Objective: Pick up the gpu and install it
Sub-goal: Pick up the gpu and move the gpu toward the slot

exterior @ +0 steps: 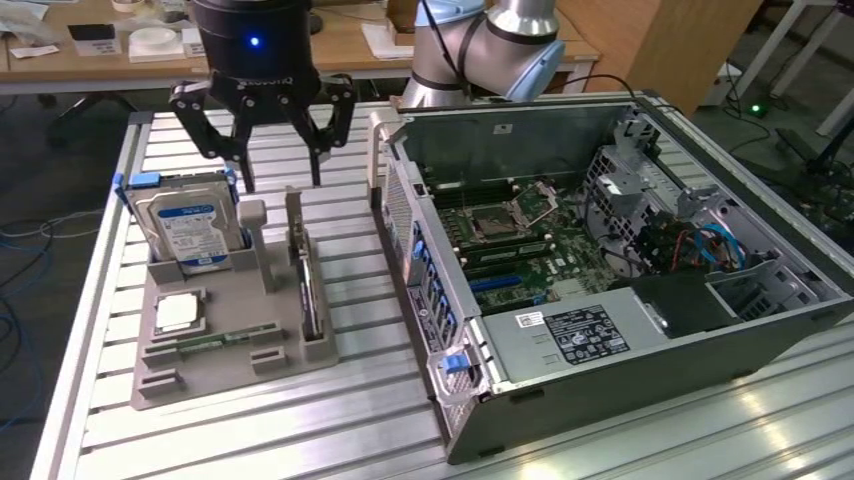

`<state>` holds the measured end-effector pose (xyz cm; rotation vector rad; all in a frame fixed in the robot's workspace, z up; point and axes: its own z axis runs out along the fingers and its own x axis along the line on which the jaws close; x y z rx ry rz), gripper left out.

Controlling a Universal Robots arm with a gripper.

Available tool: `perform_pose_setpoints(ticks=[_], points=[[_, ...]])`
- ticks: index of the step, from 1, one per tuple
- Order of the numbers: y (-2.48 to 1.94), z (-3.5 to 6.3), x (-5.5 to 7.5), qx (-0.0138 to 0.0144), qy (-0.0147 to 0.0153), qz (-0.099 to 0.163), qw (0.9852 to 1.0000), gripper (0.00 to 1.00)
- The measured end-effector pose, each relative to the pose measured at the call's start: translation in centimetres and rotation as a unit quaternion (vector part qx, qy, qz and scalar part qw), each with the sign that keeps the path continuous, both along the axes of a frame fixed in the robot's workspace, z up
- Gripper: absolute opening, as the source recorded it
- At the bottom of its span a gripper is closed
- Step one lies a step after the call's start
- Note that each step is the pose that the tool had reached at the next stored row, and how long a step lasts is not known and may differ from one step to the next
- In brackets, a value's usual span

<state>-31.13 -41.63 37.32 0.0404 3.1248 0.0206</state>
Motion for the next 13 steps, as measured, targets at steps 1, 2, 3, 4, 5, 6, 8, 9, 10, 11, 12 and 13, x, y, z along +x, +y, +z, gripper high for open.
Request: perform_pose_setpoints(ticks=[1, 2, 3, 4, 5, 6, 8, 9, 10, 11, 12, 13], points=[[0.00, -0.17, 0.0, -0.0007, 0.0000, 0.001, 1.0000, 0.65], [-0.01, -0.35, 0.0, -0.0009, 0.0000, 0.001, 1.0000, 0.65], [0.00, -0.53, 0.0, -0.0009, 0.0000, 0.002, 1.0000, 0.65], [0.00, -0.72, 0.0, -0.0009, -0.0001, 0.005, 1.0000, 0.65], [0.00, -0.89, 0.0, -0.0010, -0.0001, 0.010, 1.0000, 0.65], [0.01, -1.09, 0.0, -0.0009, 0.0000, 0.016, 0.9999, 0.65], [0.01, -1.45, 0.0, -0.0009, 0.0000, 0.029, 0.9996, 0.65], [0.01, -1.62, 0.0, -0.0010, 0.0000, 0.031, 0.9995, 0.65], [0.01, -1.81, 0.0, -0.0009, 0.0000, 0.031, 0.9995, 0.65], [0.00, -1.99, 0.0, -0.0010, 0.0000, 0.031, 0.9995, 0.65], [0.00, -2.18, 0.0, -0.0011, 0.0000, 0.031, 0.9995, 0.65], [0.00, -2.36, 0.0, -0.0014, 0.0000, 0.031, 0.9995, 0.65]])
